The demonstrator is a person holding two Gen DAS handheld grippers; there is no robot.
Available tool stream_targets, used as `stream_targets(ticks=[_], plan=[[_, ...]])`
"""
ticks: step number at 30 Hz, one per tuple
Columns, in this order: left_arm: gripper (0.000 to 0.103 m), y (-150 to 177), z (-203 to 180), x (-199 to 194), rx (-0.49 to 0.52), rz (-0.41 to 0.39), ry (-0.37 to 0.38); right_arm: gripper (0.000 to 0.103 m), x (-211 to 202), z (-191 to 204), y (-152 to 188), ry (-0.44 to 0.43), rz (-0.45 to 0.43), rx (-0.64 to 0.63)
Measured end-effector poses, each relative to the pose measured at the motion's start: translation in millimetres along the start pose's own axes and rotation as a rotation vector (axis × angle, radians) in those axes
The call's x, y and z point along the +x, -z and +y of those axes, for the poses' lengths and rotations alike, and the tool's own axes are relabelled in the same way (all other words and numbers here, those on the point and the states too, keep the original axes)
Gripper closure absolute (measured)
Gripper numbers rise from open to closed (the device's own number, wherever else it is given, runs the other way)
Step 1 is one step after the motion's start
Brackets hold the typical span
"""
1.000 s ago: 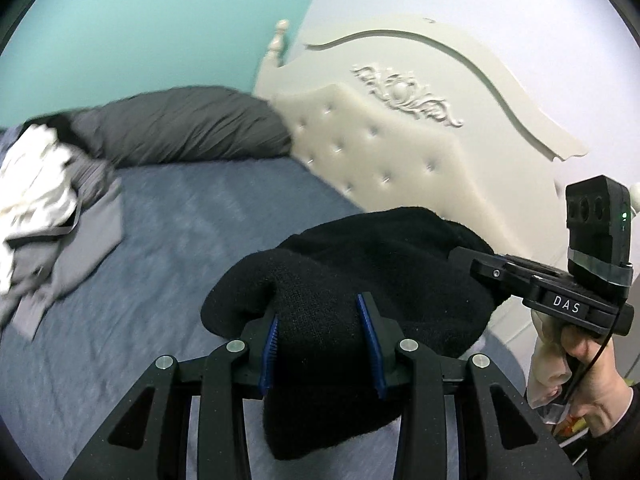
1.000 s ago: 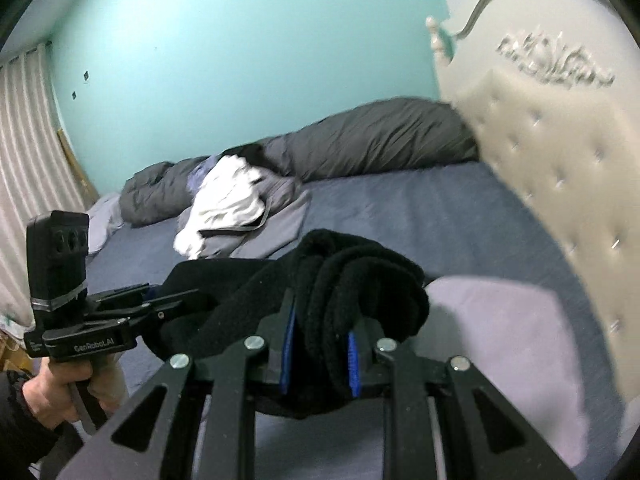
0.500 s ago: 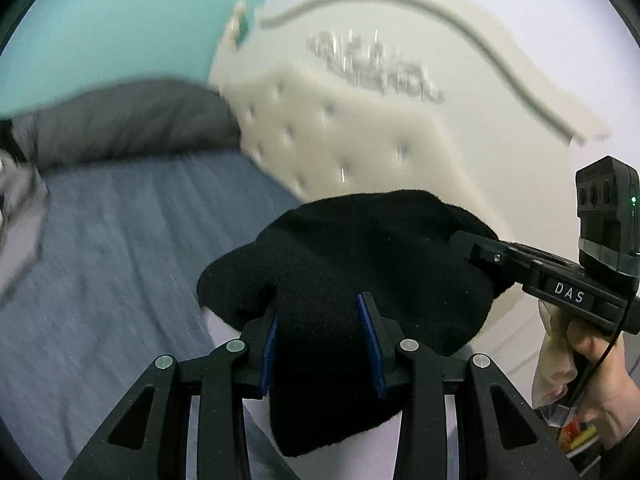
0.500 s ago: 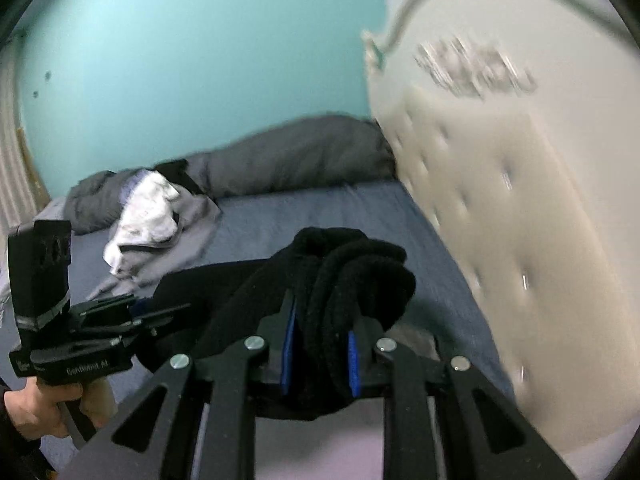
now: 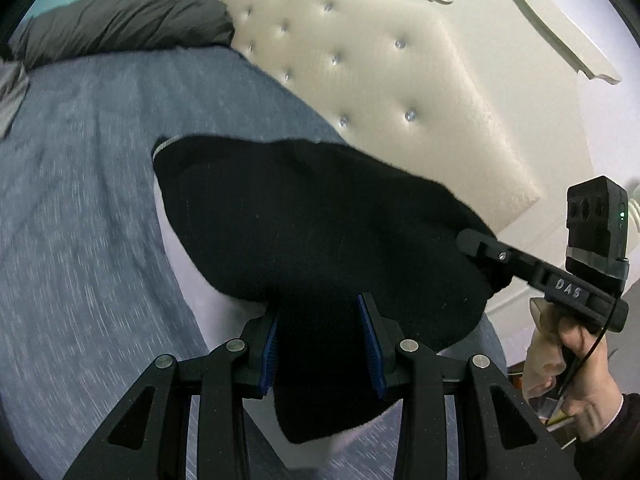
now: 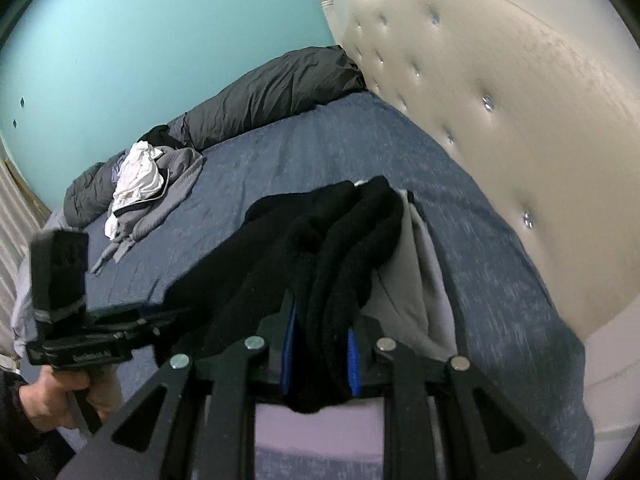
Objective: Fold clothes
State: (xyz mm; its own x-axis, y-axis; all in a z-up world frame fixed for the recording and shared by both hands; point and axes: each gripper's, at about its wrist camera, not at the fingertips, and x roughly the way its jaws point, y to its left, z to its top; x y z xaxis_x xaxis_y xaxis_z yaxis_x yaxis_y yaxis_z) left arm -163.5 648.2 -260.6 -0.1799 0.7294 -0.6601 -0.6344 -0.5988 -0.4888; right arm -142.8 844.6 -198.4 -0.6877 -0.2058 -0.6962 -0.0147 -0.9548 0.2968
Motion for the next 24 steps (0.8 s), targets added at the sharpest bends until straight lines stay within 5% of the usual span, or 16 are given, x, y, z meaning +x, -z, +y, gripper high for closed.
stream_targets(ticks=[10,14,19,24], plan=[[0.061,20,6,8,-0.05,0.072,0.021,0.081,3,-30,35,-0.018,0.05,0.161],[0.061,21,7,0,-0.033,0.094,0.03,0.07,-2,-33,35,0.044,0.046,0.155],[0.06,13,6,-44,0.039,-0.011,-0.038,0.065,-37,-22,21,0.17,-0.072,0.114],[0.06,-14,-15,-42,0.108,-0.065,-0.047,0.067,-34,15,-7,0.113,-0.132,-0.021]])
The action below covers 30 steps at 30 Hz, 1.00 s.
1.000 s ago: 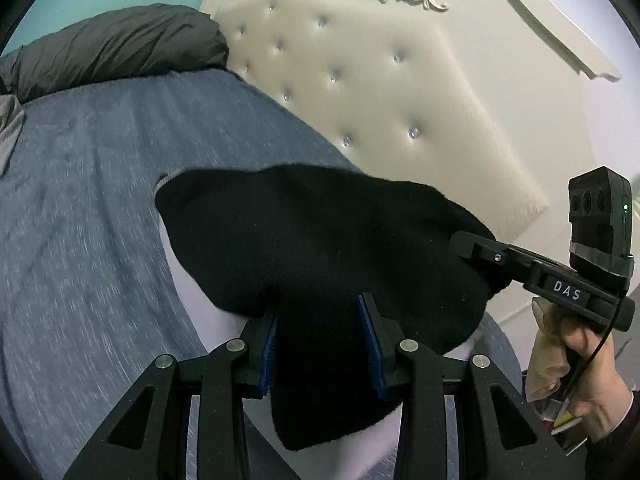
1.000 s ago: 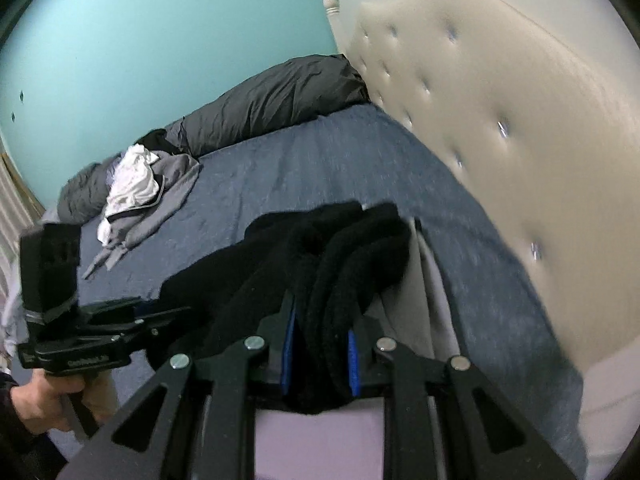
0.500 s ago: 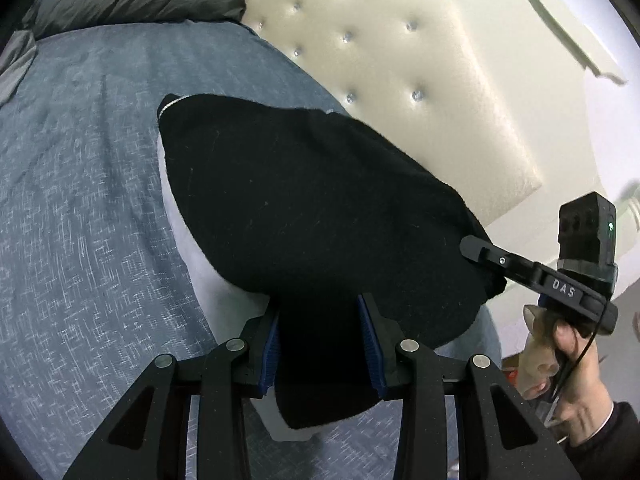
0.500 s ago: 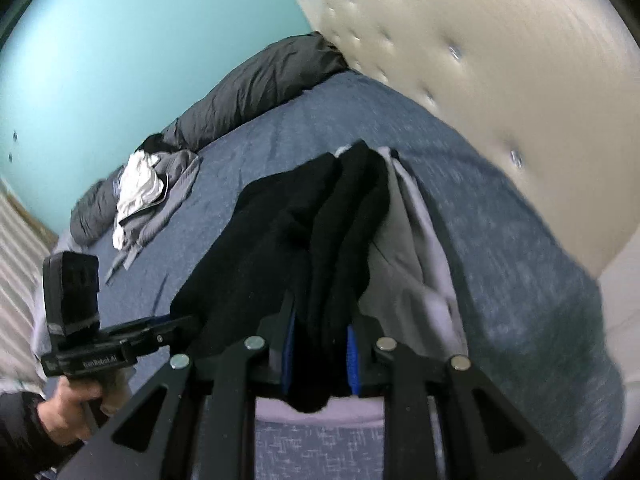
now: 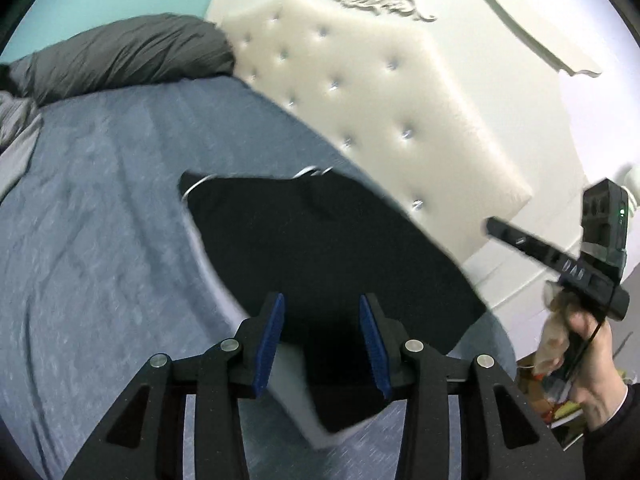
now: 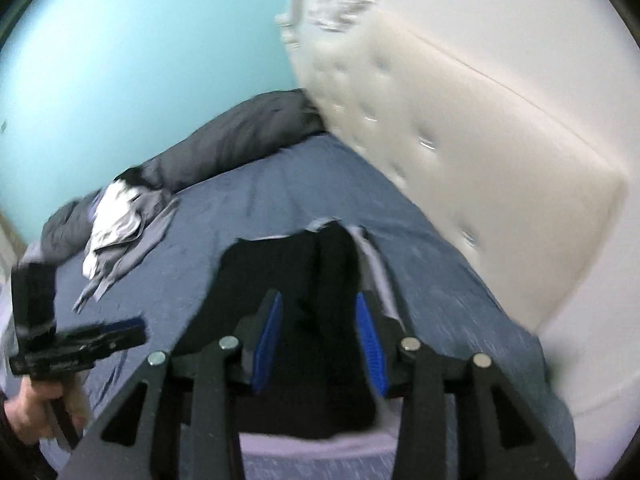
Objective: Fold clothes
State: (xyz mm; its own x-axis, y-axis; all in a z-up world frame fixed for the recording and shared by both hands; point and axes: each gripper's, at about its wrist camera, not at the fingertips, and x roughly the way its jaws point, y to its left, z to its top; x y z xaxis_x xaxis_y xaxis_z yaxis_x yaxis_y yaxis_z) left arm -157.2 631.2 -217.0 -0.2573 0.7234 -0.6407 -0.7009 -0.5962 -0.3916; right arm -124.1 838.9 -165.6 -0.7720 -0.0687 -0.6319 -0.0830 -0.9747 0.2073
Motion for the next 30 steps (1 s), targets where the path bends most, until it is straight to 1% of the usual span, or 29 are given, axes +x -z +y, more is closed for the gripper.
stream_targets(ticks=[1,2,4,5,8,9,10,13,15,17,21,24,27,30], plan=[[0.06,0,-3,5,0.011,0.006,-0.008,0.073,9,8,-3,-0.009,0.021,-0.034],[0.06,-1,-7,10,0.023,0.012,-0.016,0.083,19,16,-5,-0.013,0.046,-0.065],[0.06,0,-11,22,0.04,0.03,-0.034,0.087,42,19,-4,0.001,0.103,-0.083],[0.06,3,-9,31,0.037,0.053,-0.048,0.091,51,17,1,0.009,0.126,-0.078],[0.06,25,-1,49,0.058,0.097,-0.075,0.095,70,6,19,0.043,0.176,-0.054],[0.06,33,2,54,0.067,0.111,-0.083,0.1,75,2,25,0.057,0.188,-0.045],[0.06,41,6,59,0.065,0.12,-0.082,0.102,80,-4,31,0.057,0.198,-0.022],[0.059,54,17,65,0.032,0.113,-0.057,0.103,92,-22,51,0.052,0.22,0.053],[0.059,56,13,68,0.061,0.112,-0.075,0.103,97,-30,60,0.049,0.214,0.098],[0.059,54,11,65,0.071,0.111,-0.083,0.103,94,-33,59,0.034,0.198,0.138],[0.06,49,4,37,0.091,0.068,-0.081,0.103,64,-24,49,0.051,0.122,0.104],[0.06,56,3,31,0.097,0.075,-0.063,0.103,39,-21,54,0.056,0.067,0.067],[0.06,62,2,31,0.107,0.086,-0.057,0.103,34,-19,72,0.094,0.088,0.022],[0.06,69,-5,38,0.131,0.092,-0.066,0.103,41,-23,88,0.12,0.119,0.014]])
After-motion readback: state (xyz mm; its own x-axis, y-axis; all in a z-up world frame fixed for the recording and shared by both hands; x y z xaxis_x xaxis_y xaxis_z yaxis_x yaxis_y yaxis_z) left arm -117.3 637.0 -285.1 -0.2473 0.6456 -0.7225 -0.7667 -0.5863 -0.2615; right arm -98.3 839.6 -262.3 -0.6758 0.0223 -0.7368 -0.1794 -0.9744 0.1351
